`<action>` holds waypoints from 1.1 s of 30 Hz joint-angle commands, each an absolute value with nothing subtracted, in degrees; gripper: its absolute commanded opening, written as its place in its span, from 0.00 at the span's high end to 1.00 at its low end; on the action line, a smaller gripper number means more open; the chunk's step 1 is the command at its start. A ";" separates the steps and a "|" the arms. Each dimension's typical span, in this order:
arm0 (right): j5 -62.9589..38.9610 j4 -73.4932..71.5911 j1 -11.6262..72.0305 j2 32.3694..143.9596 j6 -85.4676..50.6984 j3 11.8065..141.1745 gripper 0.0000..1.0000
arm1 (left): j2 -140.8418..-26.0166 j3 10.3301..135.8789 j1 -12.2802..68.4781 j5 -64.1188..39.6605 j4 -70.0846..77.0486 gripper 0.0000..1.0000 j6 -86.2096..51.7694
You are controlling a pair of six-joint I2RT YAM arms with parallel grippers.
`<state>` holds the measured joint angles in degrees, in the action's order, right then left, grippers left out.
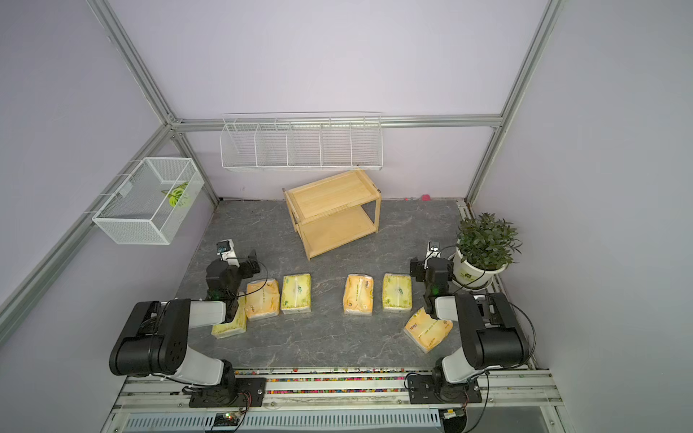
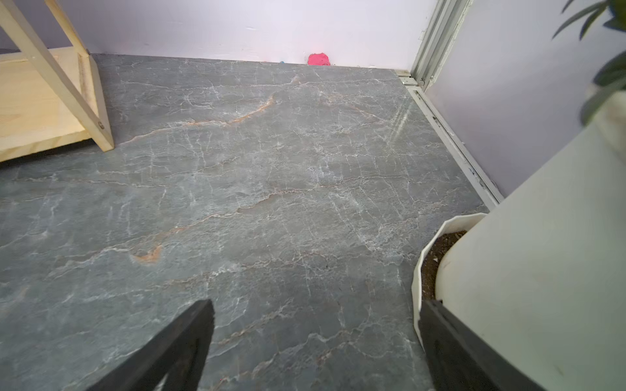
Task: Place the tissue boxes on the shelf by color
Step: Adjust the shelf at the center of the board.
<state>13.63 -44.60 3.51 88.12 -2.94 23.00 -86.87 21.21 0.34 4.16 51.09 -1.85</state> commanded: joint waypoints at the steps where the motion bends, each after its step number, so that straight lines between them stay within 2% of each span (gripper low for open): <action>1: 13.27 -45.83 3.43 87.07 -2.81 23.37 0.01 | -86.65 21.47 0.22 3.47 50.71 0.00 -2.12; 25: 13.97 -49.10 3.39 86.14 -2.32 22.38 0.01 | -85.55 22.33 0.18 3.30 49.23 0.00 -1.58; 27: 14.76 -40.30 3.65 80.15 -2.37 24.33 0.01 | -81.60 25.55 0.18 3.73 39.77 0.00 -2.02; 29: 15.62 -23.00 3.78 74.62 -5.97 30.62 0.01 | -78.16 29.80 0.18 6.27 29.79 0.00 -3.61; 33: 19.71 8.47 3.63 72.30 -30.01 45.65 0.01 | -72.44 33.84 0.44 5.49 18.89 0.00 -6.49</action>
<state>16.21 -14.92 3.64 74.08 -13.26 38.59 -75.88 31.22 0.36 5.52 30.39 -3.88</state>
